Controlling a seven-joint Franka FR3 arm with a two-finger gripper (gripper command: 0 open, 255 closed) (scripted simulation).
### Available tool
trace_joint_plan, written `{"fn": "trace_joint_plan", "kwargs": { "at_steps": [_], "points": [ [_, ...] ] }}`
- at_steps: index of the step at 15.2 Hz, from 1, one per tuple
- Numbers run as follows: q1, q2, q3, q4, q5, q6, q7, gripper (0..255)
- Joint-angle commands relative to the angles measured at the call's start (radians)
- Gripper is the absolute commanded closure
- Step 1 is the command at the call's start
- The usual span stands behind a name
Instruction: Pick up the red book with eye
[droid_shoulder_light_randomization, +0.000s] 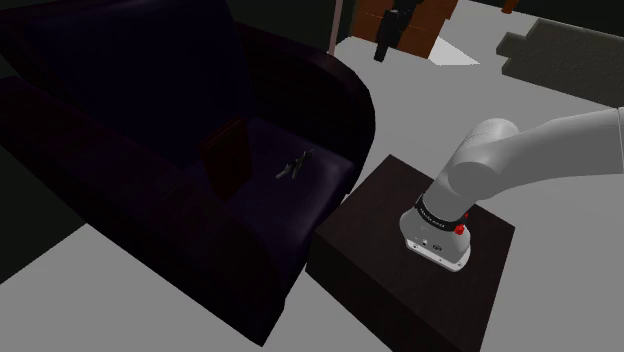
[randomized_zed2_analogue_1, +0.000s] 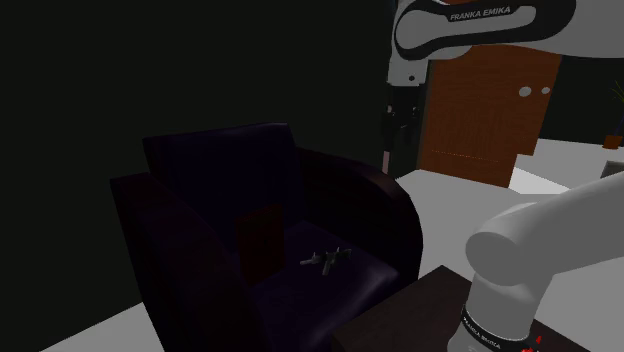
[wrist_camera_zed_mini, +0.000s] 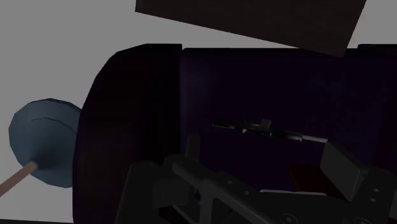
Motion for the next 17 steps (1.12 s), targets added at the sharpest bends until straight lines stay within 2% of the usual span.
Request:
{"fn": "trace_joint_plan", "kwargs": {
  "at_steps": [1,9,17],
  "points": [
    [0.0,0.0,0.0,0.0,0.0,0.0,0.0,0],
    [-0.042,0.059,0.23,-0.062,0.152,0.104,0.451,0],
    [-0.117,0.264,0.46,0.005,0.244,0.243,0.898,0]
  ]
}}
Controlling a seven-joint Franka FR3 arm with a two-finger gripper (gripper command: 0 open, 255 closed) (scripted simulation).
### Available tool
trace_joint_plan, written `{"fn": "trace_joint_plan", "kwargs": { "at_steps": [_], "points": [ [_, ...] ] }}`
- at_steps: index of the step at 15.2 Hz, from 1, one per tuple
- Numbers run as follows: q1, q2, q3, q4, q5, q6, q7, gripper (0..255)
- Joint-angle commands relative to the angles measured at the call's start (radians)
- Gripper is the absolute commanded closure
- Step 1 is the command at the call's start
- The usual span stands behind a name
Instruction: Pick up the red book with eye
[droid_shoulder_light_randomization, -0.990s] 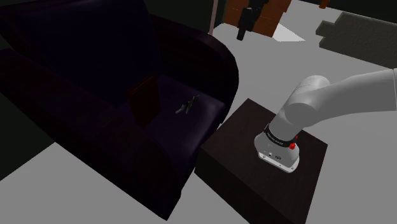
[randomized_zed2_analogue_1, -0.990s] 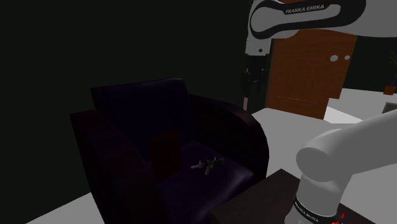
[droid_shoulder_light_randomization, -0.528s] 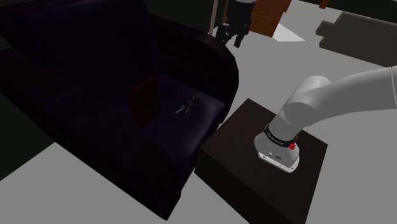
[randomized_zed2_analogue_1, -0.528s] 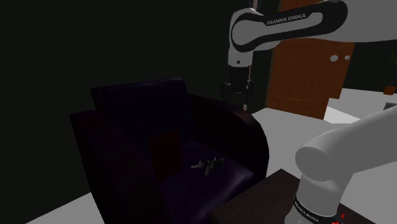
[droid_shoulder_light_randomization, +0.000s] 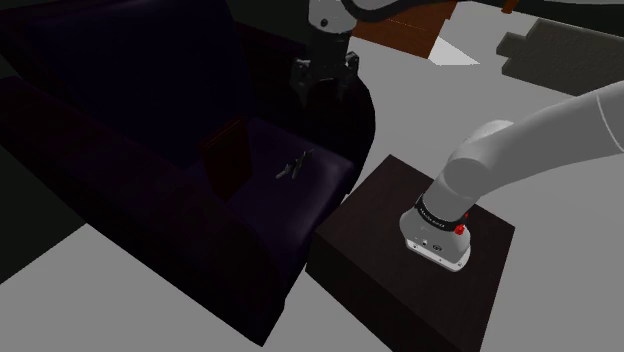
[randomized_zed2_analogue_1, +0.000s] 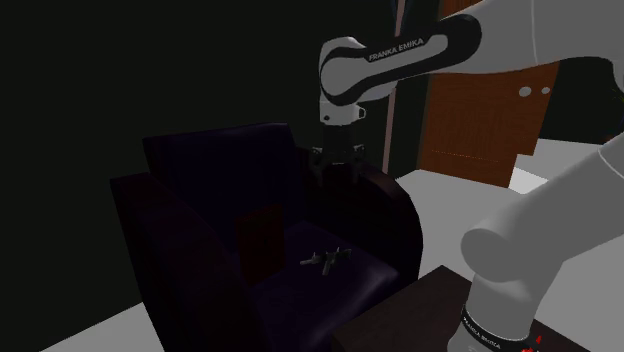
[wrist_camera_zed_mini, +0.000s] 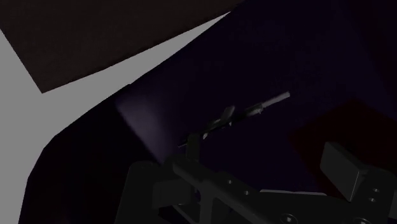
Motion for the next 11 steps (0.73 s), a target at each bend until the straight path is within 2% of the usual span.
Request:
{"fn": "trace_joint_plan", "kwargs": {
  "at_steps": [1,6,11],
  "points": [
    [-0.025,0.067,0.059,0.031,0.01,0.037,0.122,0],
    [-0.098,0.265,0.196,0.137,-0.025,0.124,0.418,0],
    [-0.152,0.511,0.302,0.277,-0.154,0.188,0.744,0]
  ]
}}
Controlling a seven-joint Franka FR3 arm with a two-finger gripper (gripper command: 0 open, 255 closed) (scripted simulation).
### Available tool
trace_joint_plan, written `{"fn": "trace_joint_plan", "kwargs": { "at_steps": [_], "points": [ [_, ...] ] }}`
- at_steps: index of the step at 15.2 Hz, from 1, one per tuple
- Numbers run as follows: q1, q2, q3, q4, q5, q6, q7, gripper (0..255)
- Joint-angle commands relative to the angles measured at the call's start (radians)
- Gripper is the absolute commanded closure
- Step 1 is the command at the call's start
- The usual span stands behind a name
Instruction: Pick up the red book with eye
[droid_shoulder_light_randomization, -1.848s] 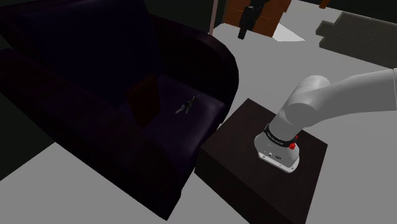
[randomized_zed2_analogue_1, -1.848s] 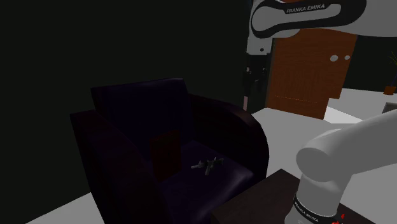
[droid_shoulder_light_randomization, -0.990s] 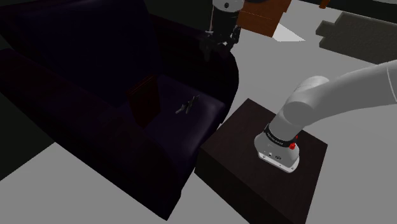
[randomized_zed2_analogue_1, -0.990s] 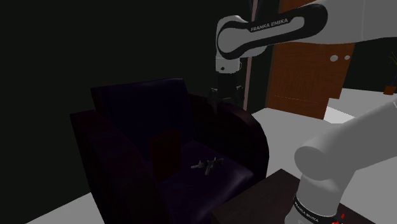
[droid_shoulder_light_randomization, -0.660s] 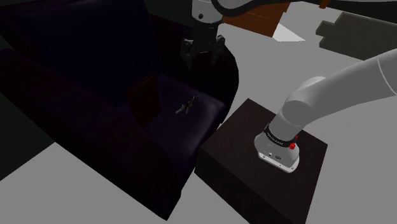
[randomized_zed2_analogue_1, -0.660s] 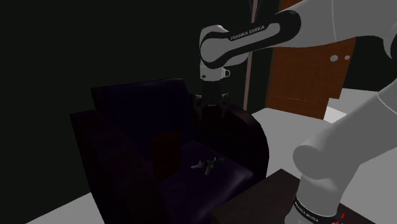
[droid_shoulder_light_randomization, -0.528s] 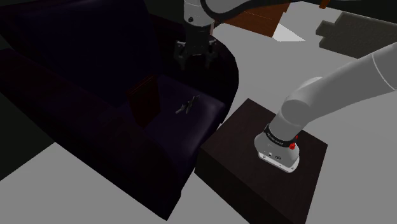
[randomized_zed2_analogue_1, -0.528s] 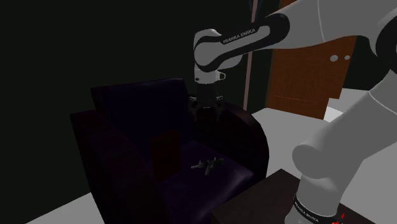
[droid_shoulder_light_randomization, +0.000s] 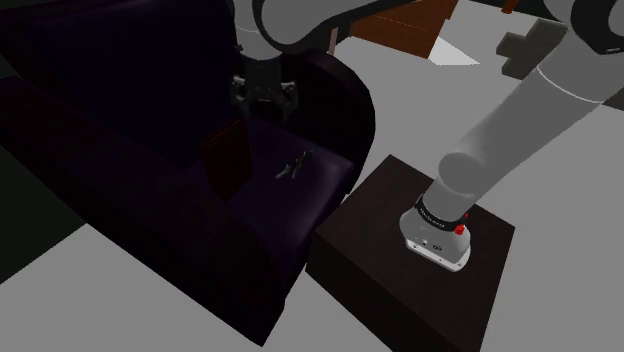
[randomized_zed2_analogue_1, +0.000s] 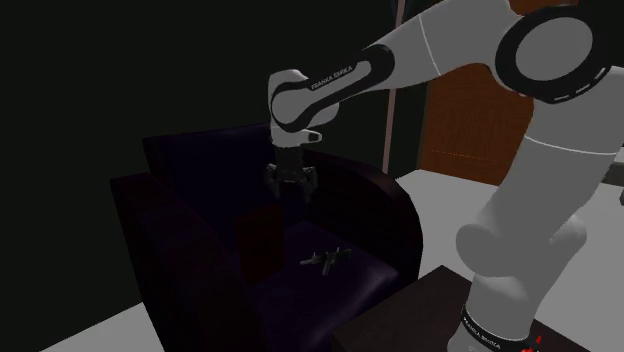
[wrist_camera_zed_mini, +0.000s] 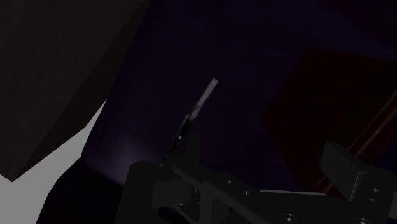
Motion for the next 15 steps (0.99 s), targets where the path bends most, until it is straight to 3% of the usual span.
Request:
{"fn": "trace_joint_plan", "kwargs": {
  "at_steps": [1,4,9,15],
  "points": [
    [-0.011,0.108,0.029,0.059,-0.068,0.024,0.143,0],
    [0.013,0.268,0.031,0.164,-0.178,0.034,0.336,0],
    [0.106,0.499,-0.039,0.363,-0.308,0.02,0.592,0],
    [0.116,0.529,-0.054,0.332,-0.328,0.076,0.607,0]
  ]
}}
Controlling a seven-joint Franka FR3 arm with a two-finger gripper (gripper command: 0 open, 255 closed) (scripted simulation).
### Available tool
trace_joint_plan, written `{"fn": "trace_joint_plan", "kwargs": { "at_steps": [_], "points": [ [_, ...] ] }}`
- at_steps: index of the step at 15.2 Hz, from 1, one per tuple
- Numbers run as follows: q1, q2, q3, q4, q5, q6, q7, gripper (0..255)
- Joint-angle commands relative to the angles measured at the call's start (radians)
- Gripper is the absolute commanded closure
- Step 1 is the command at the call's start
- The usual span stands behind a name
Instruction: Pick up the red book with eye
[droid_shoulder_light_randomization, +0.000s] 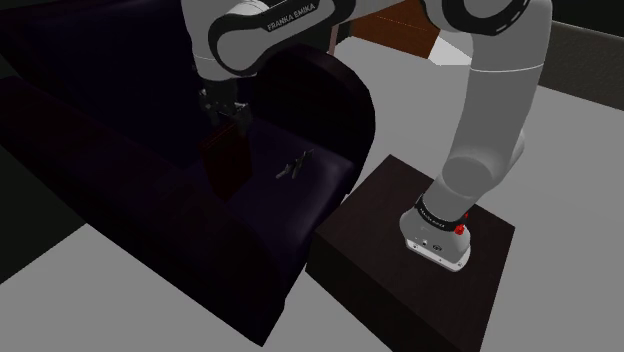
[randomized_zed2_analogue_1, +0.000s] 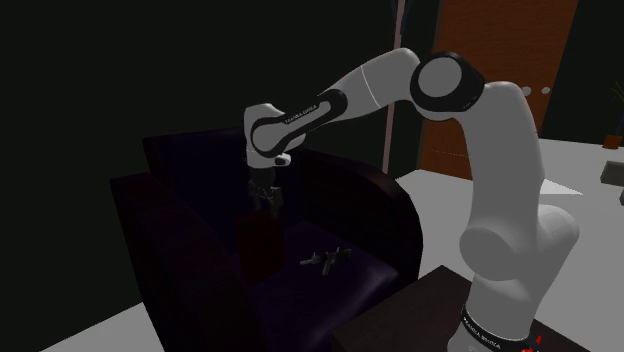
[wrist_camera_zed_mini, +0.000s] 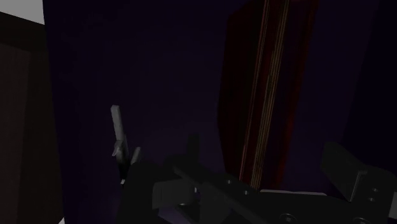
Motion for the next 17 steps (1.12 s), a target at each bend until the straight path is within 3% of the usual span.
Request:
{"fn": "trace_joint_plan", "kwargs": {
  "at_steps": [1,4,5,17],
  "points": [
    [0.003,0.009,-0.004,-0.015,-0.007,0.022,0.007,0],
    [0.005,0.018,-0.008,-0.024,-0.015,0.039,0.011,0],
    [0.004,0.016,-0.007,-0.028,-0.014,0.04,0.011,255],
    [0.0,0.0,0.0,-0.006,-0.001,0.007,0.003,255]
  ]
}}
